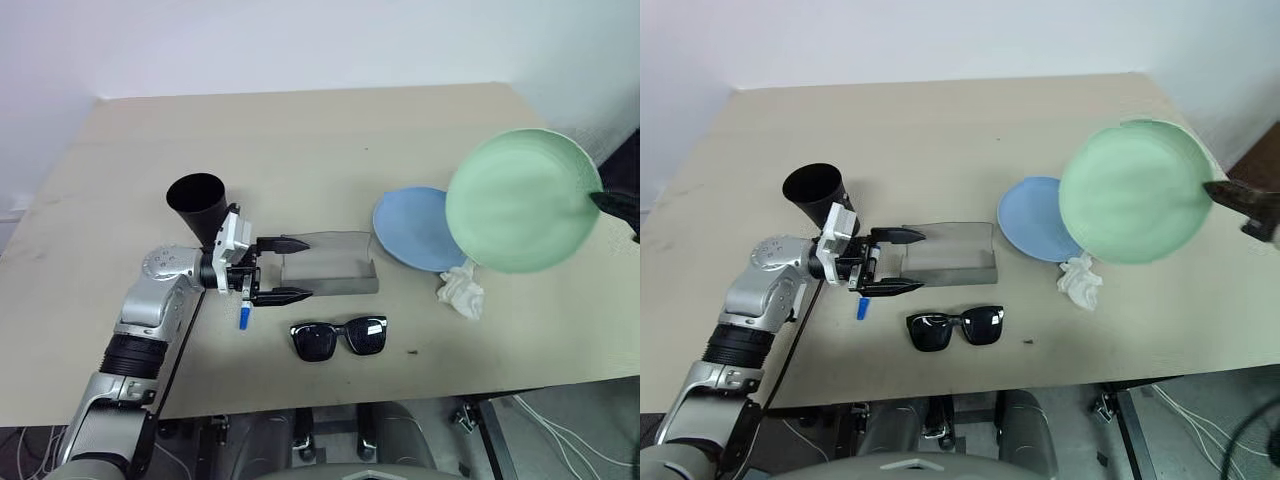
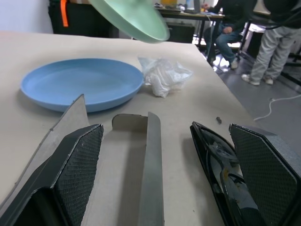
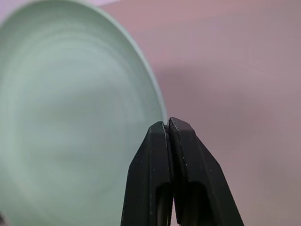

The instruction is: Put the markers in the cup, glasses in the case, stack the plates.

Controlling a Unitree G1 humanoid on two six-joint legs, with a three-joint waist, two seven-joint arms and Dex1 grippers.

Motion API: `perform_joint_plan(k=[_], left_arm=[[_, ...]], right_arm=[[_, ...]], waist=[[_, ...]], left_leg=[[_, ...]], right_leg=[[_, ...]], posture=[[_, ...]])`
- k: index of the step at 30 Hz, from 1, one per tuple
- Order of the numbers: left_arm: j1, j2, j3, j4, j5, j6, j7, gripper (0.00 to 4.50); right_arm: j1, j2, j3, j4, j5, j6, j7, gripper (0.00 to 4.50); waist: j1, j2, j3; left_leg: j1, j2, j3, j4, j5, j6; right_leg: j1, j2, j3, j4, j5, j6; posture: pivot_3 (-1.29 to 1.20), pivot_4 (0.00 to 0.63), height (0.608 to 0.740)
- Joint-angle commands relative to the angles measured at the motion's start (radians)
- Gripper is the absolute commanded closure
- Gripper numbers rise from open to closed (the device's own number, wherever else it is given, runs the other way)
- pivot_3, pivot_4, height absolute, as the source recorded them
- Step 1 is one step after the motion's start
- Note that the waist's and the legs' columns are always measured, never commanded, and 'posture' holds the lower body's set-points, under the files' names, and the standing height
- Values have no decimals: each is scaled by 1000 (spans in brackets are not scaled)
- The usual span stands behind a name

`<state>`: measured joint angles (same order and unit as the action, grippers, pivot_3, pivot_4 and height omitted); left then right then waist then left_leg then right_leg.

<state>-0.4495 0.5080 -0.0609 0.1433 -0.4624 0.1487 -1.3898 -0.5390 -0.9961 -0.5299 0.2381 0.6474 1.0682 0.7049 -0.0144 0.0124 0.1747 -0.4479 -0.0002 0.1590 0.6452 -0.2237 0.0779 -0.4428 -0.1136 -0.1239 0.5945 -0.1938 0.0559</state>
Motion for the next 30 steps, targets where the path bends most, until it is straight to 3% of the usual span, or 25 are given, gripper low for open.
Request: perform_joint_plan(k=[1,7,13,25,30], left_arm=[[4,7,14,-35,-5,-12,9,0],[11,10,24,-49,-8,-33,21,0],[8,25,35,-47,2,-63,31,0],[10,30,27,-48,0,-76,46,0],[-6,31,27,-32,2,-79,41,0]], right_arm=[[-134,50,76,64,-25,-45,-32,4488],[-260,145,231,210,-138,-131,-66,4488],[-291,178,354,327,-231,-191,-9,4488],[-313,189,413,387,-311,-185,35,4488],[-323,191,414,385,-325,-188,46,3118]], waist=[[0,1,1],[2,1,1],[4,1,1],[0,2,1],[0,2,1]], left_leg=[[-1,0,0,0,0,0],[-4,0,0,2,2,-4],[-7,0,1,3,2,-4],[-12,0,1,7,3,-4],[-13,0,2,7,3,-3]], right_leg=[[-1,0,0,1,0,0],[-2,-1,-1,1,0,0],[-5,-1,-1,2,0,0],[-10,-1,-1,7,1,1],[-11,-1,-1,7,1,1]], posture=[[0,150,740],[0,150,740],[0,150,740],[0,150,740],[0,150,740]])
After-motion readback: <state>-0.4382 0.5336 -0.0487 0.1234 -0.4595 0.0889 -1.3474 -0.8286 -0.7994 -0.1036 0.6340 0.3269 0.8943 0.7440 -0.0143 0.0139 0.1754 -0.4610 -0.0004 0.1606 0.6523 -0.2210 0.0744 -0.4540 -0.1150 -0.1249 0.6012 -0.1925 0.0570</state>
